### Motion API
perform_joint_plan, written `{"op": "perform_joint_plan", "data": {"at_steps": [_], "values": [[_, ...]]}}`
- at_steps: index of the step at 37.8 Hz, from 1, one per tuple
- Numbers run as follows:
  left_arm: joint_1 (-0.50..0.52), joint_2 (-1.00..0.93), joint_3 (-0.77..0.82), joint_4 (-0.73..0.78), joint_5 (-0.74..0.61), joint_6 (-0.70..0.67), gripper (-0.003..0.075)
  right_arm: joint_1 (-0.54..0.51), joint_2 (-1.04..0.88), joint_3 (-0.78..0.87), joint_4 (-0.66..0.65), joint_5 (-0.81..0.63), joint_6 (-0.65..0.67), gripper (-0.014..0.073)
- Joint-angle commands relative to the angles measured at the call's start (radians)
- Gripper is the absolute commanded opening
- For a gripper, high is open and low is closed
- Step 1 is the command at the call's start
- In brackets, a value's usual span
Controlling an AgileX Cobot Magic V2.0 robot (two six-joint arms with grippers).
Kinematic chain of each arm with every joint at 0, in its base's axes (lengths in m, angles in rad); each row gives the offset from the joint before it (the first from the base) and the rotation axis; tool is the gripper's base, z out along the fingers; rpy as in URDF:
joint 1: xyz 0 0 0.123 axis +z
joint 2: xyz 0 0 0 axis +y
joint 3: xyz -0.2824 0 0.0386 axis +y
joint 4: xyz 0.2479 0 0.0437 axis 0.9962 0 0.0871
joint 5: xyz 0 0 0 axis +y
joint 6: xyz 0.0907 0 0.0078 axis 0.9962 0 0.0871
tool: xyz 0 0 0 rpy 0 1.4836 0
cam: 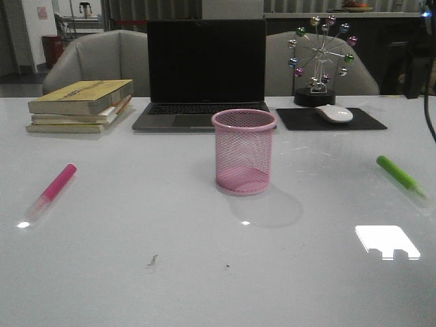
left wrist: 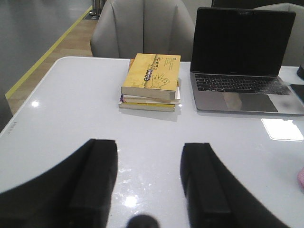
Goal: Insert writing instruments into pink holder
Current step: 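Lower the right gripper onto the green marker and grasp it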
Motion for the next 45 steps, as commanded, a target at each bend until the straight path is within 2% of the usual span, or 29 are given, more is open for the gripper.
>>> {"op": "perform_joint_plan", "data": {"at_steps": [1, 21, 45], "values": [[0.002, 0.007, -0.028, -0.014, -0.076, -0.002, 0.0393, -0.005, 0.022, -0.083, -0.013, -0.002, -0.014, 0.0378], [0.002, 0.007, -0.028, -0.014, -0.064, -0.002, 0.0393, -0.005, 0.223, -0.137, -0.014, -0.029, -0.024, 0.0378], [0.002, 0.007, -0.028, -0.014, -0.058, -0.002, 0.0393, -0.005, 0.297, -0.137, -0.013, -0.064, -0.024, 0.0374]]}}
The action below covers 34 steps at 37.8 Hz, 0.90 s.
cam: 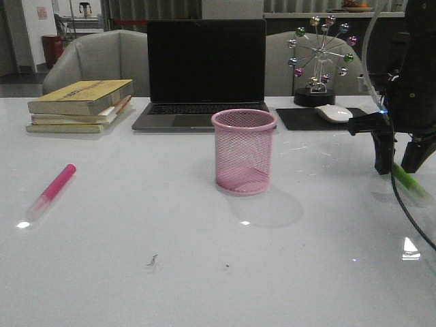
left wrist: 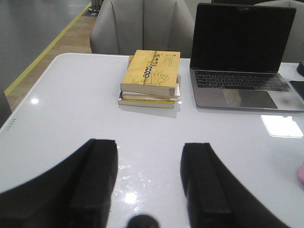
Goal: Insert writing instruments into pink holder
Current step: 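Lower the right gripper onto the green marker and grasp it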
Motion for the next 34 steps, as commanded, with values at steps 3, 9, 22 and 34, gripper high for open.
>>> {"op": "perform_joint_plan", "data": {"at_steps": [3, 9, 22, 34], "values": [[0.002, 0.007, -0.028, -0.014, -0.070, -0.002, 0.0393, -0.005, -0.031, -0.029, -0.013, -0.003, -0.009, 0.0374], [0.002, 0.007, -0.028, -0.014, -0.070, -0.002, 0.0393, -0.005, -0.012, -0.029, -0.013, 0.016, -0.009, 0.0297], [0.002, 0.007, -0.028, -0.014, -0.070, -0.002, 0.0393, -0.005, -0.010, -0.029, -0.013, 0.020, -0.009, 0.0022], [0.002, 0.007, -0.028, -0.014, -0.070, -0.002, 0.0393, 0.020, -0.117, -0.029, -0.012, -0.063, -0.009, 0.0023]]}}
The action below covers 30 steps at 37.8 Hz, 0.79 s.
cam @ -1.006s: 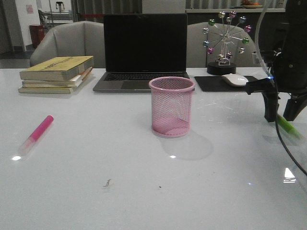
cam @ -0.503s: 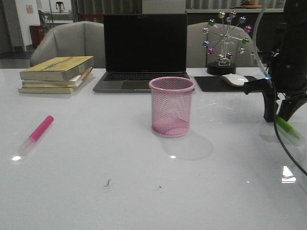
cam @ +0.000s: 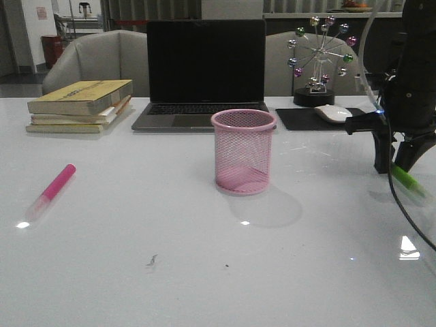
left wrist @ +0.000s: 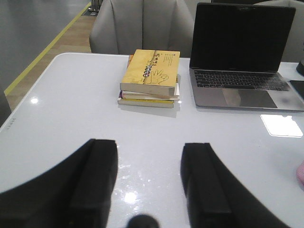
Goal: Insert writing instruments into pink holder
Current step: 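Lower the right gripper onto the green marker and grasp it, then lift the green marker and carry it over the pink holder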
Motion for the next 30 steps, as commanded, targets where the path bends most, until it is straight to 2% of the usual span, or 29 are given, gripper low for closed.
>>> {"op": "perform_joint_plan", "data": {"at_steps": [1, 10, 17, 21, 30], "values": [[0.002, 0.007, -0.028, -0.014, -0.074, -0.002, 0.0393, 0.012, -0.132, -0.021, -0.018, -0.062, -0.009, 0.0023], [0.002, 0.007, -0.028, -0.014, -0.074, -0.002, 0.0393, 0.063, -0.275, -0.021, -0.017, -0.147, -0.009, 0.0023], [0.002, 0.007, -0.028, -0.014, -0.074, -0.002, 0.0393, 0.112, -0.382, -0.007, -0.017, -0.271, -0.009, 0.0023], [0.002, 0.007, -0.028, -0.014, -0.074, -0.002, 0.0393, 0.149, -0.445, 0.039, -0.017, -0.396, -0.009, 0.0023], [0.002, 0.007, -0.028, -0.014, -0.074, -0.002, 0.0393, 0.244, -0.566, 0.271, 0.042, -0.808, -0.009, 0.0023]]}}
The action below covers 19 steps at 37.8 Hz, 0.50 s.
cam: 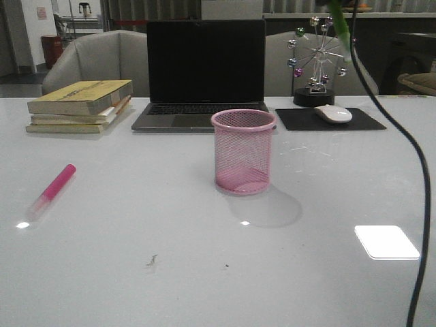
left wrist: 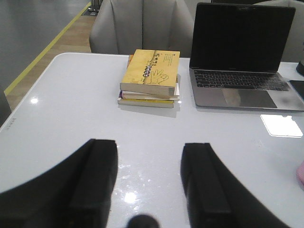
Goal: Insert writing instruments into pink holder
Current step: 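Lift the green marker and carry it over the pink holder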
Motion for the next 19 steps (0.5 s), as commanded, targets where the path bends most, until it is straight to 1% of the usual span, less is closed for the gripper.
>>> {"op": "perform_joint_plan", "data": {"at_steps": [1, 4, 9, 14, 19], "values": [[0.002, 0.007, -0.028, -0.014, -0.074, -0.002, 0.0393, 0.040, -0.088, 0.082, 0.034, -0.271, -0.007, 0.0022], [0.002, 0.007, -0.028, -0.014, -0.074, -0.002, 0.0393, 0.073, -0.090, 0.163, 0.045, -0.406, -0.007, 0.0021], [0.002, 0.007, -0.028, -0.014, -0.074, -0.002, 0.0393, 0.126, -0.078, 0.267, 0.044, -0.590, -0.007, 0.0021], [0.002, 0.007, -0.028, -0.014, -0.074, -0.002, 0.0393, 0.163, -0.060, 0.315, 0.044, -0.651, -0.007, 0.0021], [0.002, 0.007, -0.028, -0.012, -0.074, -0.002, 0.0393, 0.185, -0.027, 0.330, 0.037, -0.669, -0.007, 0.0022]]}}
